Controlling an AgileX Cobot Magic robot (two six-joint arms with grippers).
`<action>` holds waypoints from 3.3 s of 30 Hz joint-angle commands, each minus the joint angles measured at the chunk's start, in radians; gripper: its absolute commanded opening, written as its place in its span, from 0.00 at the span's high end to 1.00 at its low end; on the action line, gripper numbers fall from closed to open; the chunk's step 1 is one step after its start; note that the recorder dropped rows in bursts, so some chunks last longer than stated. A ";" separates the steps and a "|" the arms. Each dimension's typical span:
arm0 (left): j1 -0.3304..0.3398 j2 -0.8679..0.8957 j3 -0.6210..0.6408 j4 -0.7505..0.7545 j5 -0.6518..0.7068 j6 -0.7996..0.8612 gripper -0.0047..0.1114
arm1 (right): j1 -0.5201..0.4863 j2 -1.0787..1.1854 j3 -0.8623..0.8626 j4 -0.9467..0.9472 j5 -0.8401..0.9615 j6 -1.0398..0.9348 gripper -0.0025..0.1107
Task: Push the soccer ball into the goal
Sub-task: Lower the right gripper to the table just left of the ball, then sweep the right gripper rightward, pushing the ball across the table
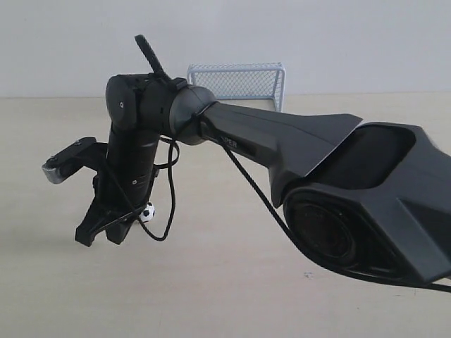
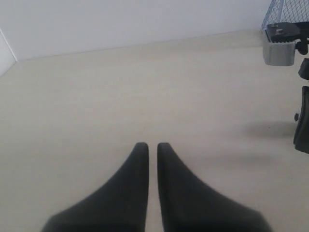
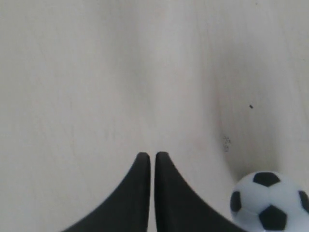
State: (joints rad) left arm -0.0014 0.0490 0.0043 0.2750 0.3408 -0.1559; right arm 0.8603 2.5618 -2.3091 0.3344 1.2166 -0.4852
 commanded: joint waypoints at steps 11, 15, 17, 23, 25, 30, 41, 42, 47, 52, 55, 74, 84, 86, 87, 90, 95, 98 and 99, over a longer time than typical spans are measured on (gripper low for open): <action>-0.008 0.006 -0.004 0.000 -0.003 -0.009 0.91 | -0.001 -0.039 -0.006 -0.109 0.005 -0.003 0.98; -0.008 0.006 -0.004 0.000 -0.003 -0.009 0.91 | -0.001 -0.039 -0.006 -0.107 0.005 0.005 0.98; -0.008 0.006 -0.004 0.000 -0.003 -0.009 0.91 | -0.001 -0.039 -0.006 -0.090 0.005 0.005 0.98; -0.008 0.006 -0.004 0.000 -0.003 -0.009 0.91 | -0.001 -0.039 -0.006 0.047 0.005 -0.013 0.98; -0.008 0.006 -0.004 0.000 -0.003 -0.009 0.91 | -0.001 -0.039 -0.006 0.080 0.005 -0.018 0.98; -0.008 0.006 -0.004 0.000 -0.003 -0.009 0.91 | -0.001 -0.039 -0.006 0.079 0.005 -0.018 0.98; -0.008 0.006 -0.004 0.000 -0.003 -0.009 0.91 | -0.014 -0.039 -0.006 -0.592 -0.017 0.306 0.98; -0.008 0.006 -0.004 0.000 -0.003 -0.009 0.91 | -0.017 -0.039 -0.006 -0.664 -0.005 0.372 0.98; -0.008 0.006 -0.004 0.000 -0.003 -0.009 0.91 | -0.021 -0.087 -0.006 -0.268 0.005 0.070 0.98; -0.008 0.006 -0.004 0.000 -0.003 -0.009 0.91 | -0.007 -0.105 -0.006 -0.020 0.005 -0.024 0.98; -0.008 0.006 -0.004 0.000 -0.003 -0.009 0.91 | -0.003 -0.109 -0.006 -0.044 0.005 -0.022 0.98; -0.008 0.006 -0.004 0.000 -0.003 -0.009 0.91 | -0.003 -0.302 -0.006 -0.129 0.005 0.009 0.98; -0.008 0.006 -0.004 0.000 -0.003 -0.009 0.91 | -0.003 -0.510 0.292 -0.185 0.005 -0.003 0.98; -0.008 0.006 -0.004 0.000 -0.003 -0.009 0.91 | -0.005 -0.557 0.344 -0.192 0.005 -0.003 0.98; -0.008 0.006 -0.004 0.000 -0.003 -0.009 0.91 | -0.005 -0.580 0.369 -0.193 -0.002 -0.003 0.98; -0.008 0.006 -0.004 0.000 -0.003 -0.009 0.91 | -0.014 -0.644 0.432 -0.196 -0.041 0.001 0.98; -0.008 0.006 -0.004 0.000 -0.003 -0.009 0.91 | -0.033 -0.728 0.516 -0.212 -0.085 0.019 0.98; -0.008 0.006 -0.004 0.000 -0.003 -0.009 0.91 | -0.050 -0.760 0.552 -0.212 -0.092 0.029 0.98; -0.008 0.006 -0.004 0.000 -0.003 -0.009 0.91 | -0.055 -0.766 0.565 -0.210 -0.094 0.031 0.98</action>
State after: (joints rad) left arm -0.0014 0.0490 0.0043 0.2750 0.3408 -0.1559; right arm 0.8245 1.8289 -1.7756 0.1295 1.1343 -0.4628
